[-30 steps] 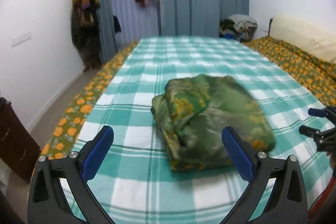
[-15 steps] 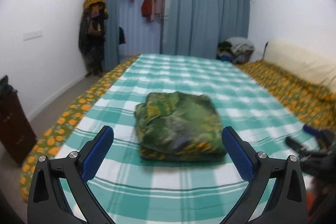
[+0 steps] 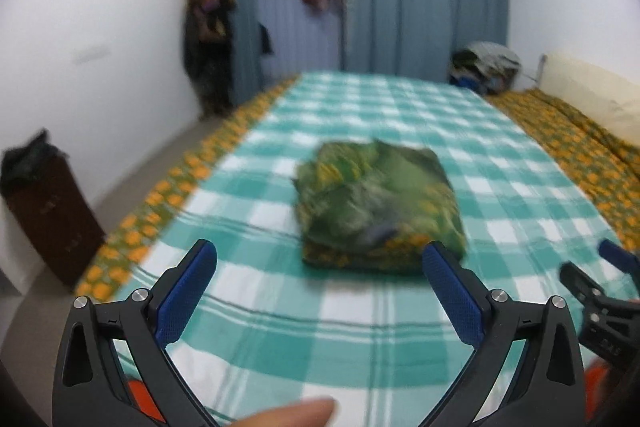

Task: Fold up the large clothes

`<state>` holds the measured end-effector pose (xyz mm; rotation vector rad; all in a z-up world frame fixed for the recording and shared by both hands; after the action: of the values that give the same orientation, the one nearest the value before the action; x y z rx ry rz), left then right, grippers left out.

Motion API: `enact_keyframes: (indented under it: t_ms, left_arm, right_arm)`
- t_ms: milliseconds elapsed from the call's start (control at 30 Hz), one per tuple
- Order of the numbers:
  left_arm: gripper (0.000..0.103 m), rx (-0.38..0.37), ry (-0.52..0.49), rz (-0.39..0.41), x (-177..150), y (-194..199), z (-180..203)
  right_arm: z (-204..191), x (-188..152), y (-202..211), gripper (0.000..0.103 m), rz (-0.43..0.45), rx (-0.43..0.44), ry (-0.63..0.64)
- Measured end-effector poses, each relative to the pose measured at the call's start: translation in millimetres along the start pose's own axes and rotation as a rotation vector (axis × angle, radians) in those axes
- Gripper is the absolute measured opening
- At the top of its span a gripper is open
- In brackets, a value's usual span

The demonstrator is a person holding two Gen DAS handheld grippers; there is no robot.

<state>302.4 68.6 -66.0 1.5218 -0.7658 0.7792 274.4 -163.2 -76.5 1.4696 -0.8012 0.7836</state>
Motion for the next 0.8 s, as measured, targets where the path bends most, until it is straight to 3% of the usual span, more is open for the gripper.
enact_keyframes:
  t_ms: [133, 367, 800]
  left_arm:
    - [0.103, -0.038, 0.032, -0.049, -6, -3, 2]
    - [0.103, -0.007, -0.008, -0.116, -14, -5, 6]
    - [0.103, -0.003, -0.027, -0.137, -18, -1, 6]
  right_arm:
    - [-4, -3, 0, 0.084, -0.023, 0.005, -0.009]
    - [-8, -4, 1, 0.084, -0.069, -0.011, -0.007]
    - [-11, -6, 2, 0.084, -0.107, -0.032, -0.008]
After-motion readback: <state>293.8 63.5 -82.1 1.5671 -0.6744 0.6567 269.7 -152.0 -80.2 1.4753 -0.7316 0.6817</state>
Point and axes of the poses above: each gripper's, at about its wrist camera, not at the fingertips, and y roughly against the way its jaws point, z to its right, x to its top, the point moved 8 cm from there along -y, roughly the way its jaws point, and after that the axes turned 6 degrees about -y, right-handed, at the moved point
